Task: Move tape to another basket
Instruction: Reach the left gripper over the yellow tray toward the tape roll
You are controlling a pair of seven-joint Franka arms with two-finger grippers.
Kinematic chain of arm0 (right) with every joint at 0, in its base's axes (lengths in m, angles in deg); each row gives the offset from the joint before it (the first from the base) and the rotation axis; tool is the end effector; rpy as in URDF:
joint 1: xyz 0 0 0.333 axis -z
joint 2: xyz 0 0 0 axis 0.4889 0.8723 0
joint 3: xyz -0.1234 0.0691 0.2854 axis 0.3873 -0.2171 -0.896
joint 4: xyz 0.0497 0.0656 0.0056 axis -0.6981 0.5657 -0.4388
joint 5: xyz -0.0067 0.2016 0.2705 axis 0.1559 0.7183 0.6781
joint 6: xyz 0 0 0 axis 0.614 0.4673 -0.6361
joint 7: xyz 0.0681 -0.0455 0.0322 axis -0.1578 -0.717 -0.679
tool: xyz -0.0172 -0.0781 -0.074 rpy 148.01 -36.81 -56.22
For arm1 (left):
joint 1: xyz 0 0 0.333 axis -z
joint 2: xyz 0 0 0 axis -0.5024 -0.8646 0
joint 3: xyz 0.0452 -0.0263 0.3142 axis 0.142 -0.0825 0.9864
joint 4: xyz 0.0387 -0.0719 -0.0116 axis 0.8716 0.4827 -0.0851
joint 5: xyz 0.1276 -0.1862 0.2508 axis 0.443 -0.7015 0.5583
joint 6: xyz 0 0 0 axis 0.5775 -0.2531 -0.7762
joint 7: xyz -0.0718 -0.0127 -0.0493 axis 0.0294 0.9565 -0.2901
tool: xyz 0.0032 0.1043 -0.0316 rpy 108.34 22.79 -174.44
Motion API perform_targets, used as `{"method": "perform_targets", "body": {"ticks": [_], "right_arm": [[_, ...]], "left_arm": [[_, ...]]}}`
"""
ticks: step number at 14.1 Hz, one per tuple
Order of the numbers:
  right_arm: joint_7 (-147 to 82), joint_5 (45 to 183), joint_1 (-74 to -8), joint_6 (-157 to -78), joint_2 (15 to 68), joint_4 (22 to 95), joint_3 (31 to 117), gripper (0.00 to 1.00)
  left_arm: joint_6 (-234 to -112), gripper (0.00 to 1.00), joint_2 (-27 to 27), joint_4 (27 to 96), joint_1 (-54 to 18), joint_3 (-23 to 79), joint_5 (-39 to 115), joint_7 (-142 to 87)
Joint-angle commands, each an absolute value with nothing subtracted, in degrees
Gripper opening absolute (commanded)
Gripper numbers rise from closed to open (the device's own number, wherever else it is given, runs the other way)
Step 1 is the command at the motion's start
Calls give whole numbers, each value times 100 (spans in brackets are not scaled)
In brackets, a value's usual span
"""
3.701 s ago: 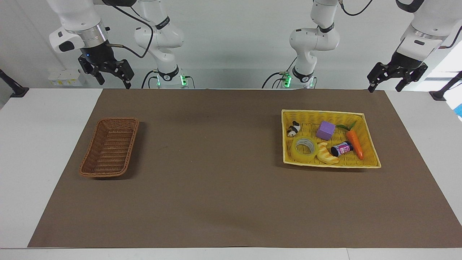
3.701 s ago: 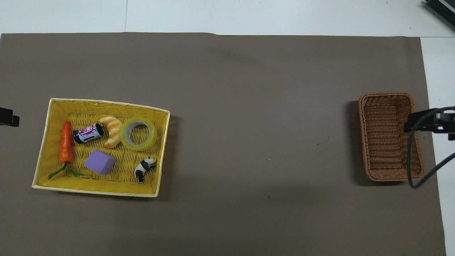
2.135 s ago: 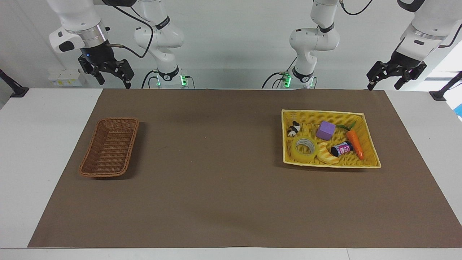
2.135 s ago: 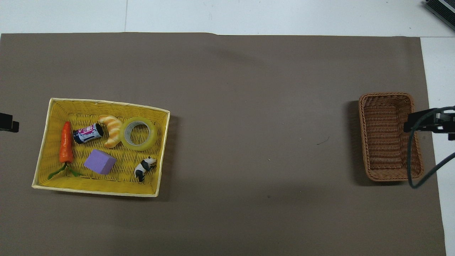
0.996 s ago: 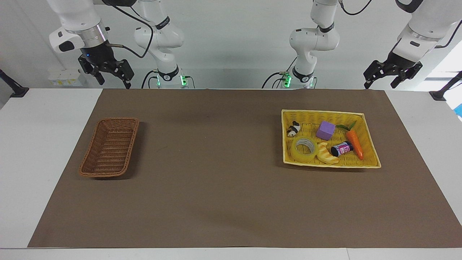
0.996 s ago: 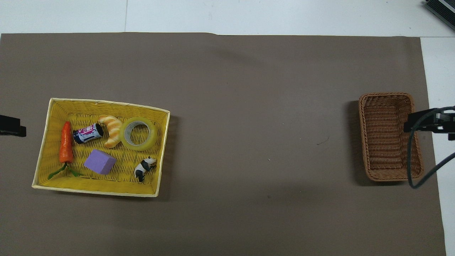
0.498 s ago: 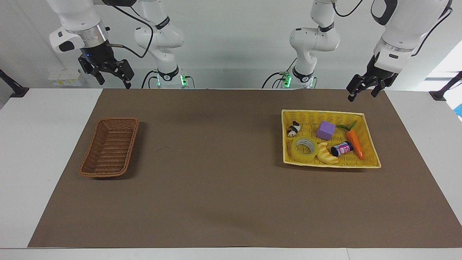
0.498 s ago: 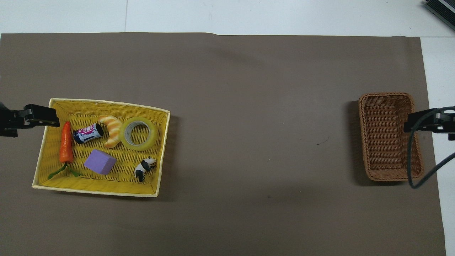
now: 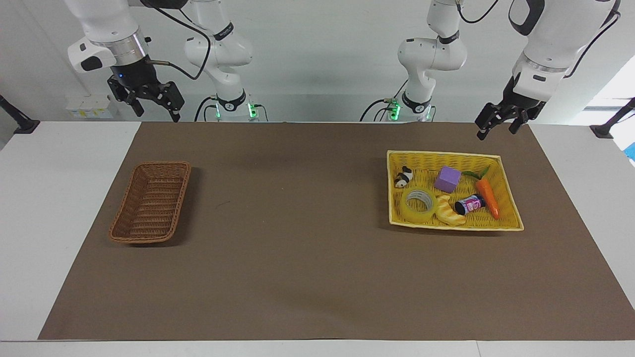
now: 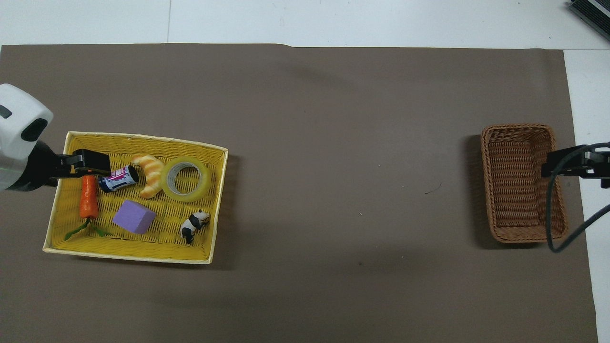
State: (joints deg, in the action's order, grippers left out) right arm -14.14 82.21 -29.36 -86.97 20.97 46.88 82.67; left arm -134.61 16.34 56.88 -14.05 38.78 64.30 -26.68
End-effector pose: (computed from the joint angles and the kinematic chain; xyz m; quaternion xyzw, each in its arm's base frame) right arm 0.4621 -0.0138 0.6495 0.9945 -0.1047 0.0009 0.0092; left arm 0.4663 -0.0650 0.5898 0.9985 0.0527 0.0155 0.0036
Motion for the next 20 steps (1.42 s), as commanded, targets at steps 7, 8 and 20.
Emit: {"method": "perform_targets", "body": {"ticks": [7,8,20], "right_arm": [[-1474,8341,-2865,-8610,2056,4679,8239,100],[-1474,8341,-2865,-8610,2056,4679,8230,100],[-1474,8341,-2865,-8610,2047,4679,8230,100]], "left_arm": [[-13775,100,1754,5888,-1258,3938,6475,-3132],[-13888,100,1736,5914,-1258,3938,6475,-3361],[-15716,100,657,6969,-1109,3947,6484,-5840]]}}
